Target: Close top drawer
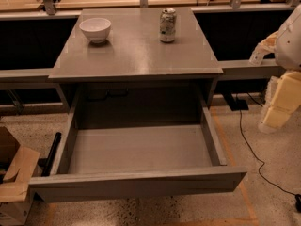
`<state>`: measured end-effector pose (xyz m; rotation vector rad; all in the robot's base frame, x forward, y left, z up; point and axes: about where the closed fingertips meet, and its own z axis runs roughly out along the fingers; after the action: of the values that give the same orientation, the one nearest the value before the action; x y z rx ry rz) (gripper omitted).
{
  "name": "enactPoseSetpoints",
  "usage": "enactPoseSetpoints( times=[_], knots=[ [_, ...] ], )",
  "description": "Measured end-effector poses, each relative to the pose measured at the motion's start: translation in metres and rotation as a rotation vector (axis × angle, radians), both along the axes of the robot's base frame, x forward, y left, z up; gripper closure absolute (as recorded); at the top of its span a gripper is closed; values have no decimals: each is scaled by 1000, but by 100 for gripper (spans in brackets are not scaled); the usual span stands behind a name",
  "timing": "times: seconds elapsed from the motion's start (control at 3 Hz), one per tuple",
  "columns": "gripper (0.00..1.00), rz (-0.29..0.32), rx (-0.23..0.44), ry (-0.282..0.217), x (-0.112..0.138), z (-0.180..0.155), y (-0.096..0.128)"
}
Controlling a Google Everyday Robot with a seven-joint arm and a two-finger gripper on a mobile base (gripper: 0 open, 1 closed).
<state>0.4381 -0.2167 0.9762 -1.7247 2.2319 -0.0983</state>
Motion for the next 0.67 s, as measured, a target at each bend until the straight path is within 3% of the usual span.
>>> enactPoseSetpoints(
  times=[0.33,0.67],
  knots=[
    [0,0,0,0,0,0,0],
    [15,0,0,-10,0,2,1]
  ],
)
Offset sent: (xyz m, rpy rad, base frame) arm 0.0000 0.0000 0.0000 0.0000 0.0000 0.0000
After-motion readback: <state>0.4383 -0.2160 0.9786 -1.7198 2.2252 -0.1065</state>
